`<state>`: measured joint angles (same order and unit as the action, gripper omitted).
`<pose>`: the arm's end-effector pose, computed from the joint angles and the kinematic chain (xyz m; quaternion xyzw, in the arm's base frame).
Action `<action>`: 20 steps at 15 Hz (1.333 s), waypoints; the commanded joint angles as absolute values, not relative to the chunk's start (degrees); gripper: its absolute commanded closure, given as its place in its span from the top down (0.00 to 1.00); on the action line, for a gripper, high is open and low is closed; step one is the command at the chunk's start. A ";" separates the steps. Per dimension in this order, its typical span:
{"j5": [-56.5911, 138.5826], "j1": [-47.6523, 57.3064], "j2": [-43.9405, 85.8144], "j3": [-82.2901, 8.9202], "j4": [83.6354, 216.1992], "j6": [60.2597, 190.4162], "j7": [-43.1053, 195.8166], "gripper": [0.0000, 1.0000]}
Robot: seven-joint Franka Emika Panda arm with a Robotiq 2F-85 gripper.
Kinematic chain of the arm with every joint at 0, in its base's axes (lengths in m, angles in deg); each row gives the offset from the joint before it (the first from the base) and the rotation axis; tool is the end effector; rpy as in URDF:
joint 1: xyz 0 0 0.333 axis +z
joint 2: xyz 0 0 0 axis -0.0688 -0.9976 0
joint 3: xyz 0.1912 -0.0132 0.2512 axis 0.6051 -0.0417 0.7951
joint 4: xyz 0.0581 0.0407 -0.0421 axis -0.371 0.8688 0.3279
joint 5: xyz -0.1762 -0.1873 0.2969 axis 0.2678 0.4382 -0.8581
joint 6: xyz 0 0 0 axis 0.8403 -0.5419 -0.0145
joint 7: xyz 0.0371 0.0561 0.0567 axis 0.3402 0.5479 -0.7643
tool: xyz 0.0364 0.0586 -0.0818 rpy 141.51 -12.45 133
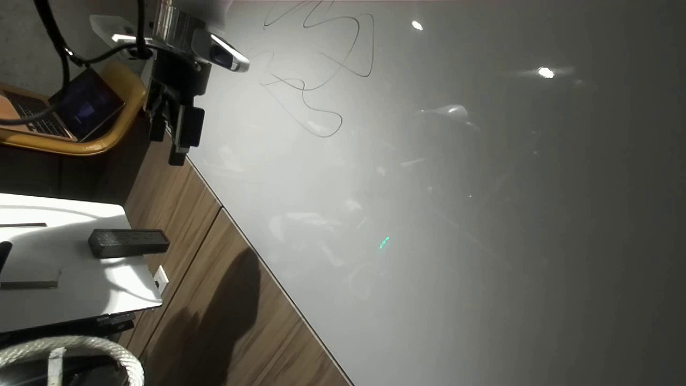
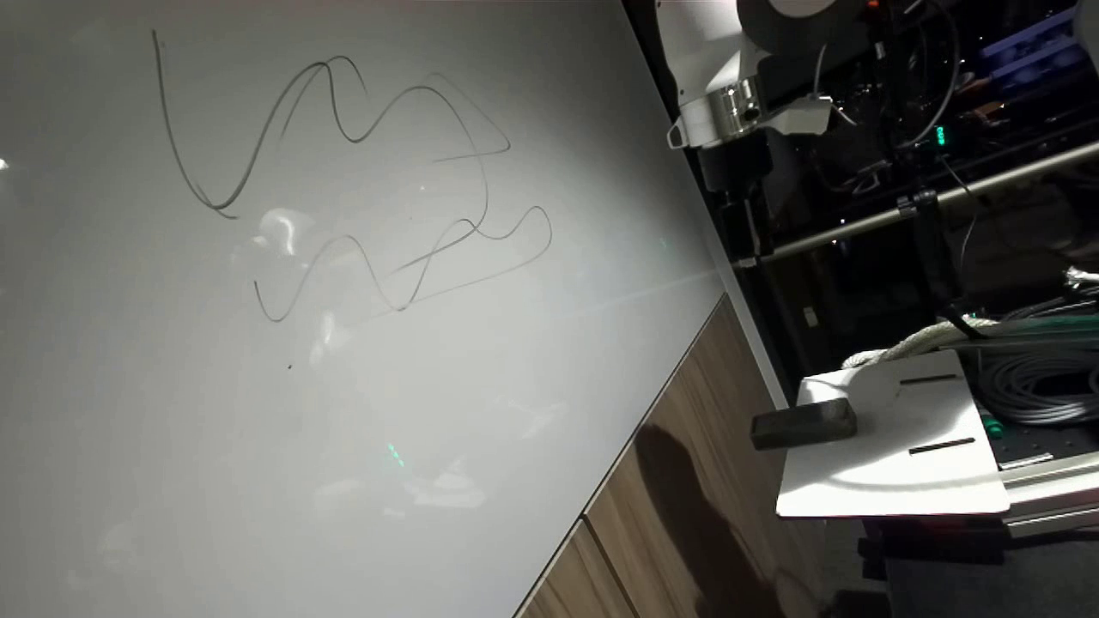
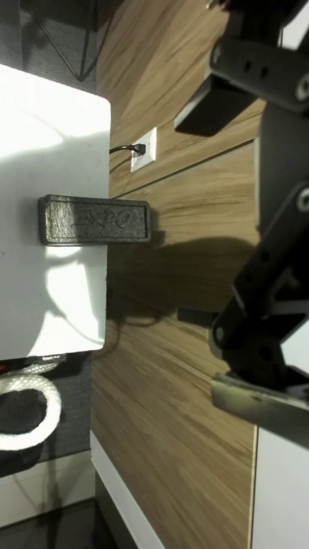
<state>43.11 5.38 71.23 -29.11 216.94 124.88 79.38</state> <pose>0.3543 0.0282 0.3915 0.9960 0.0019 0.0782 0.0433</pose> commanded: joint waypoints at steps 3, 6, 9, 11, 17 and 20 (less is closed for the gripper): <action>42.51 5.13 66.08 -27.75 216.90 128.43 81.28 1.00; 42.55 5.22 64.46 -27.39 216.68 128.90 81.62 1.00; 42.55 5.12 64.94 -27.43 216.67 128.89 81.61 1.00; 42.55 5.11 64.94 -27.44 216.67 128.89 81.61 1.00; 42.33 5.78 64.43 -26.71 216.67 129.33 82.02 1.00; 42.77 6.58 64.06 -24.78 216.67 129.66 83.38 1.00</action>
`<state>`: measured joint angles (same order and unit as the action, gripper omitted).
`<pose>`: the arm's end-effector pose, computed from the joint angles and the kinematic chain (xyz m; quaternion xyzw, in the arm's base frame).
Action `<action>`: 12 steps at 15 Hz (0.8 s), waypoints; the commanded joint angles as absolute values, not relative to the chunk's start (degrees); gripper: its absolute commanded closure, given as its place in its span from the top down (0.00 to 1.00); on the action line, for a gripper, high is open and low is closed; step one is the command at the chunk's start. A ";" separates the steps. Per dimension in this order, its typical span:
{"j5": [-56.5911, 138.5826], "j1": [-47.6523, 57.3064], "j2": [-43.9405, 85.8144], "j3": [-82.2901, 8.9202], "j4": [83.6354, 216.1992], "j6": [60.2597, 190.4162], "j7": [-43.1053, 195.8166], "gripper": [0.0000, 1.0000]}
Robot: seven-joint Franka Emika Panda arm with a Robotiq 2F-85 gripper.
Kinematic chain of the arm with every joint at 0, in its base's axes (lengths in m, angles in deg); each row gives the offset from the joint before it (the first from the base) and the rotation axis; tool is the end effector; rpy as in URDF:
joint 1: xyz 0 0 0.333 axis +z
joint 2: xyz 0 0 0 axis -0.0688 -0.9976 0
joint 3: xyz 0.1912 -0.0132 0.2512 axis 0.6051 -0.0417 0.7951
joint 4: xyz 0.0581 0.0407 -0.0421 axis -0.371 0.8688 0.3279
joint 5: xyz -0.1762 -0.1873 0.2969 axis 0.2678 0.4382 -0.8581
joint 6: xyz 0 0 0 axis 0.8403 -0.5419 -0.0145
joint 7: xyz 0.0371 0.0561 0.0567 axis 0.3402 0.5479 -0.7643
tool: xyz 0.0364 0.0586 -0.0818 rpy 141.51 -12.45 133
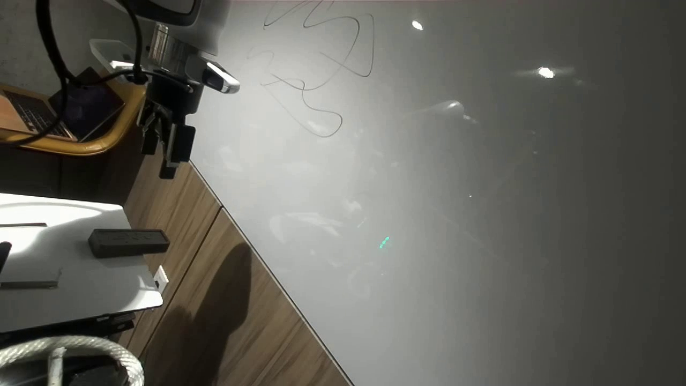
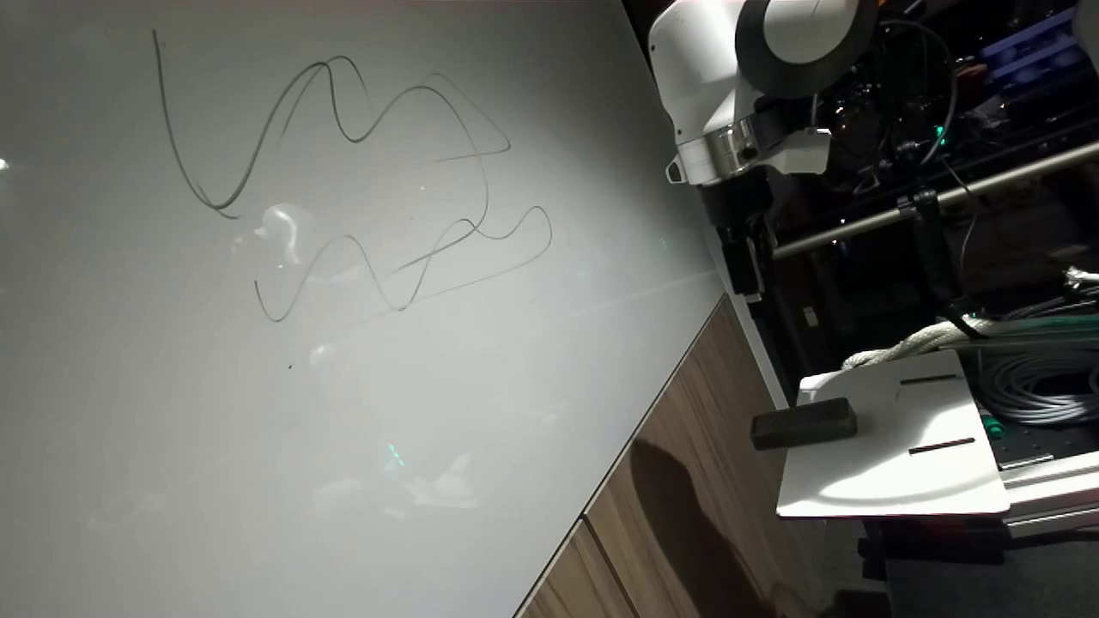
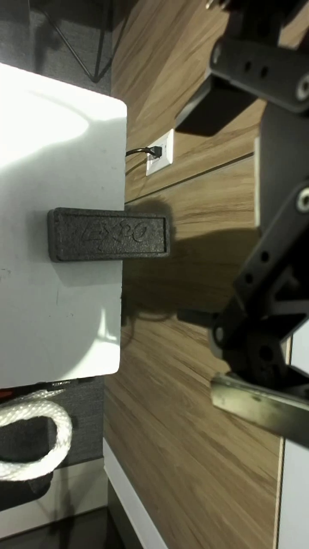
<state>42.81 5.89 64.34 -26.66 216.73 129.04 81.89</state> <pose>0.3652 0.0479 0.3564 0.9973 0.0065 0.0579 0.0448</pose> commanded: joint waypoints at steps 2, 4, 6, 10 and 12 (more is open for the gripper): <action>42.81 7.15 64.38 -23.27 216.68 129.03 84.41 1.00; 42.70 7.71 64.19 -22.06 216.68 129.09 85.44 1.00; 42.92 7.46 62.49 -21.89 216.68 130.34 85.94 1.00; 42.64 6.33 58.76 -23.89 216.74 131.71 84.17 1.00; 42.26 6.29 56.27 -24.61 216.77 133.21 83.87 1.00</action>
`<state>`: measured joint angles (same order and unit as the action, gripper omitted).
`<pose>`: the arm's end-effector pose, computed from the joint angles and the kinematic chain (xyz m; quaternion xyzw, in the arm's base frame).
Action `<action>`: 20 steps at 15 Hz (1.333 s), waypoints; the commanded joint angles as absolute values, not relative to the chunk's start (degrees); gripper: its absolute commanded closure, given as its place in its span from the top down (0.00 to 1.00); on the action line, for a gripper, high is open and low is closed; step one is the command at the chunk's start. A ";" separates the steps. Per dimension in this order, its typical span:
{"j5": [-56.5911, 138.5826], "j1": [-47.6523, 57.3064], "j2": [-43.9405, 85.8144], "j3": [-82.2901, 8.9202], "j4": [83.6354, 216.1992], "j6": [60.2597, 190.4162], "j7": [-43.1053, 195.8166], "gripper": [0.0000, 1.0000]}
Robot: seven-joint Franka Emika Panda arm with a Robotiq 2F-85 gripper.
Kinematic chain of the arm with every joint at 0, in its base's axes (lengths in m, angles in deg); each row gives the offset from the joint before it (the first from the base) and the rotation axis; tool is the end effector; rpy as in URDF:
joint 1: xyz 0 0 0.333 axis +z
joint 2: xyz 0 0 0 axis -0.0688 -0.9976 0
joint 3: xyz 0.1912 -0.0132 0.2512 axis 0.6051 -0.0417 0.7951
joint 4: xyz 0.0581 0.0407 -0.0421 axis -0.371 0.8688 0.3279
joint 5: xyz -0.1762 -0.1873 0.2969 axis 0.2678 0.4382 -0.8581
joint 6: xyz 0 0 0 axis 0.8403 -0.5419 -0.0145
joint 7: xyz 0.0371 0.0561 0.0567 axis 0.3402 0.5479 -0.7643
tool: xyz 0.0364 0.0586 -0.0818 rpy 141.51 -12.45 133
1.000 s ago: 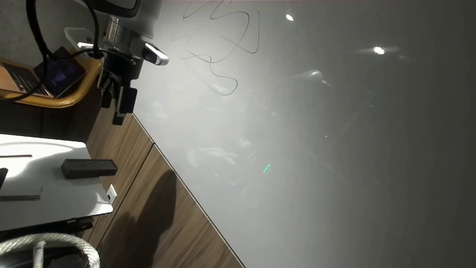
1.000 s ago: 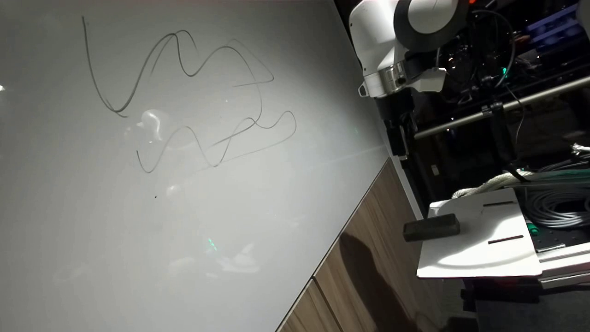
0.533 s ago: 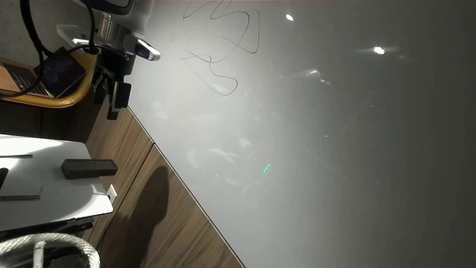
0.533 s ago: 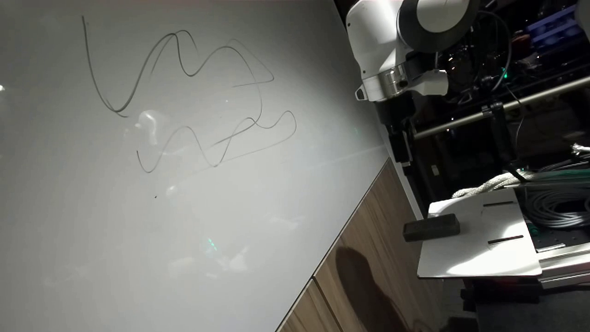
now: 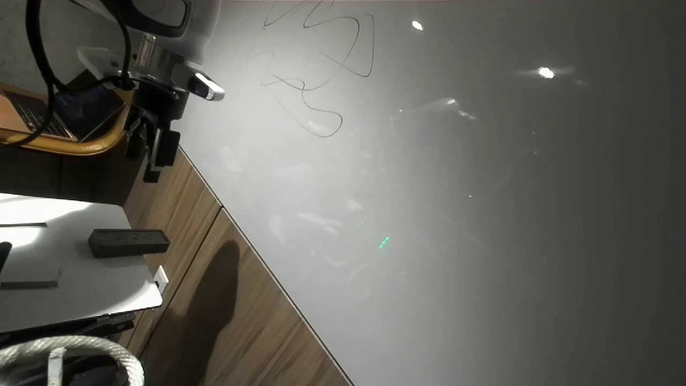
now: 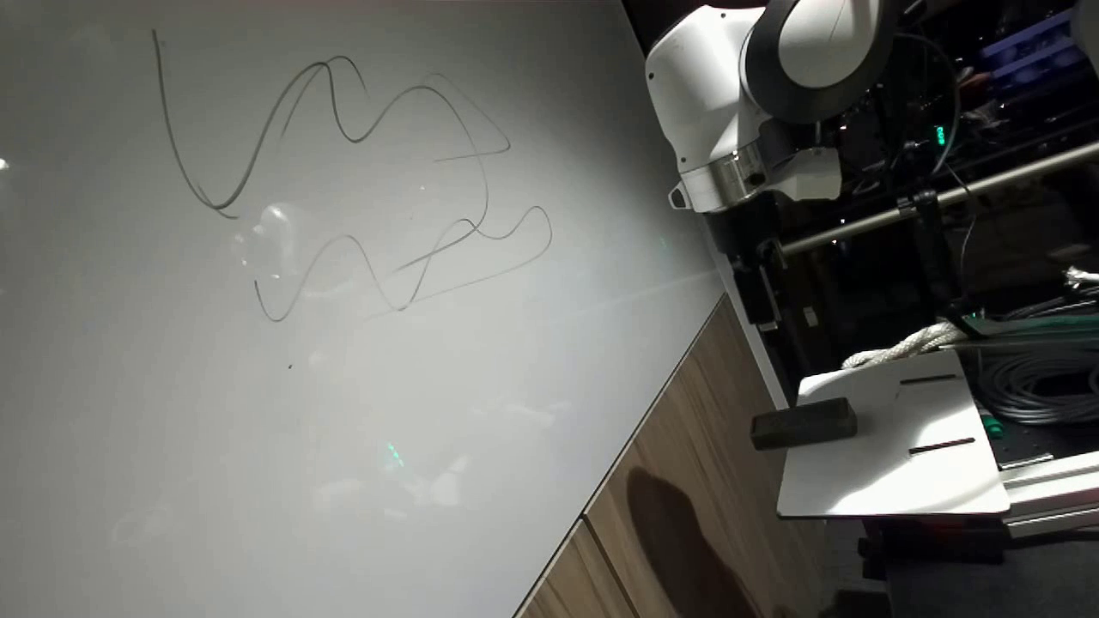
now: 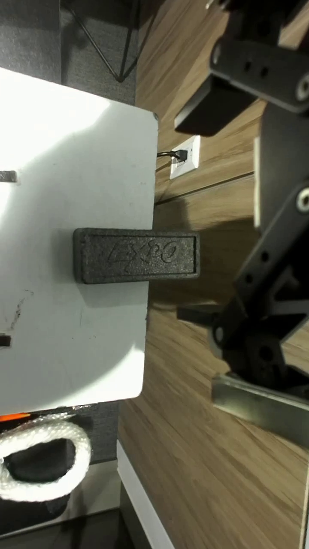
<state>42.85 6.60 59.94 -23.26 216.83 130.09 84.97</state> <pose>0.3631 0.0727 0.3281 0.9979 0.0161 0.0310 0.0540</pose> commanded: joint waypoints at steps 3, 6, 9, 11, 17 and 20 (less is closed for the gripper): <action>42.20 6.50 52.69 -25.09 216.81 136.40 83.87 1.00; 43.18 6.69 49.46 -24.28 216.83 139.98 85.19 1.00; 44.06 6.84 47.31 -24.05 216.82 140.93 85.33 1.00; 44.79 6.34 46.21 -24.56 216.79 140.77 85.19 1.00; 45.27 5.11 42.97 -27.01 216.77 144.06 82.61 1.00; 45.94 4.92 41.23 -27.90 216.75 146.75 81.19 1.00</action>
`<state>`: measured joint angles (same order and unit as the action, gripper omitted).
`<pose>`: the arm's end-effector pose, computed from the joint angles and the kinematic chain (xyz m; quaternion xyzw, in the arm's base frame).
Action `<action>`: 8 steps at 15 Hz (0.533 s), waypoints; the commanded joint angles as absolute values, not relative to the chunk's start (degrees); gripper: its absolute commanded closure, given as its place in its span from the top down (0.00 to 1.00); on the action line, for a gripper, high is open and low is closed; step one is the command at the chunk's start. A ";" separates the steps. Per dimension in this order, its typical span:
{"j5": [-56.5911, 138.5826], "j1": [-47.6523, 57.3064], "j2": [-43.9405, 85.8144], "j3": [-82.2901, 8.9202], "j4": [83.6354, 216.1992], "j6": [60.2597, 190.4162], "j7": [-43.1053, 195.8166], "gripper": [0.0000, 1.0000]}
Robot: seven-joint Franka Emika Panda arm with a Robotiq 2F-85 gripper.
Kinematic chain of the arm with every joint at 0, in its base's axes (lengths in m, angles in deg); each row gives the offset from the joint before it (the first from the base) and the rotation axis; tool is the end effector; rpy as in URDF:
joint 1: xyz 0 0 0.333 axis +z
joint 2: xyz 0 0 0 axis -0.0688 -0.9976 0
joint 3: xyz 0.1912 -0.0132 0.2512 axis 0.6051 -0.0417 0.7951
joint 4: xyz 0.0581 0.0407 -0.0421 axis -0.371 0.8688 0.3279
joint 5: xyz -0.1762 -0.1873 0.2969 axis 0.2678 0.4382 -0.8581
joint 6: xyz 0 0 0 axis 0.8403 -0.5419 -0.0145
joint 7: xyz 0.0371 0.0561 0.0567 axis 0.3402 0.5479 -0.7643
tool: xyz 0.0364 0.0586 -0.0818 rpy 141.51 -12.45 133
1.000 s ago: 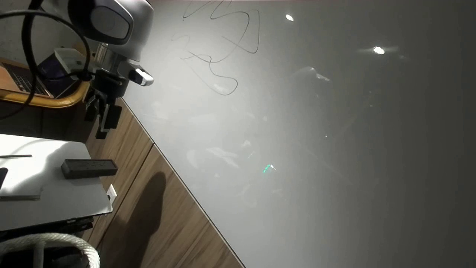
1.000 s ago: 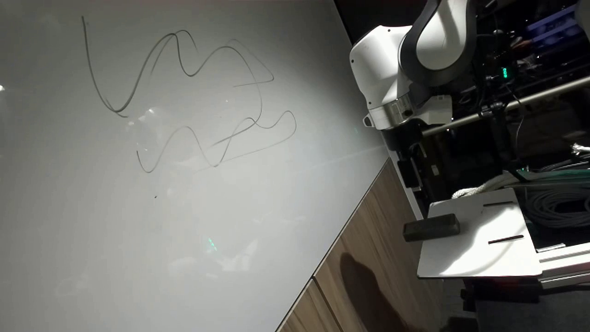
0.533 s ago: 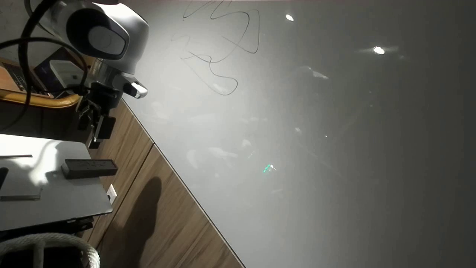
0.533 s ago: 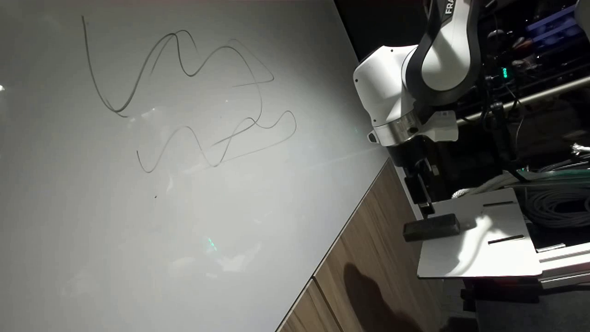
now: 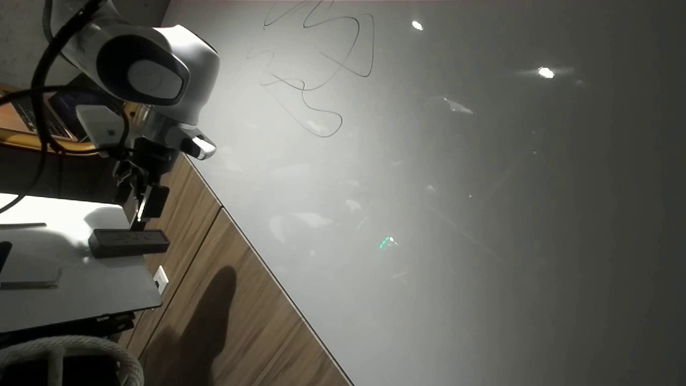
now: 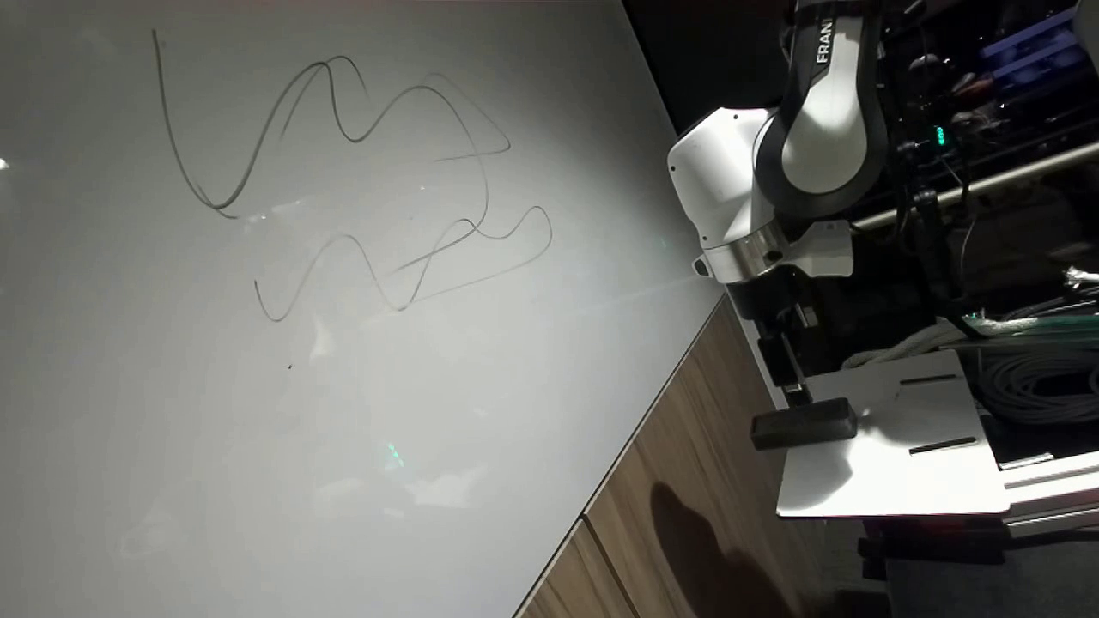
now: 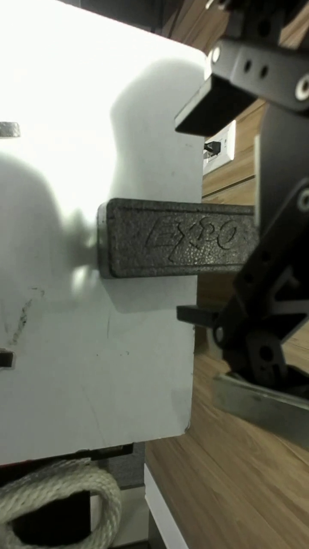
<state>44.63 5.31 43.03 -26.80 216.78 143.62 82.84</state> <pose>0.3779 0.0507 0.2395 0.9993 0.0179 -0.0023 0.0316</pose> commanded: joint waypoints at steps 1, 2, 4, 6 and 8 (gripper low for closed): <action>46.01 5.04 40.62 -28.06 216.76 147.49 80.78 1.00; 46.37 5.17 39.89 -28.10 216.69 148.27 80.70 1.00; 47.16 5.32 38.14 -28.21 216.21 149.37 80.71 1.00; 47.47 5.41 36.82 -28.42 215.88 150.14 80.52 1.00; 47.72 5.51 35.68 -28.66 215.30 150.23 80.46 1.00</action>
<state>46.73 5.23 37.72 -27.59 216.26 148.60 81.49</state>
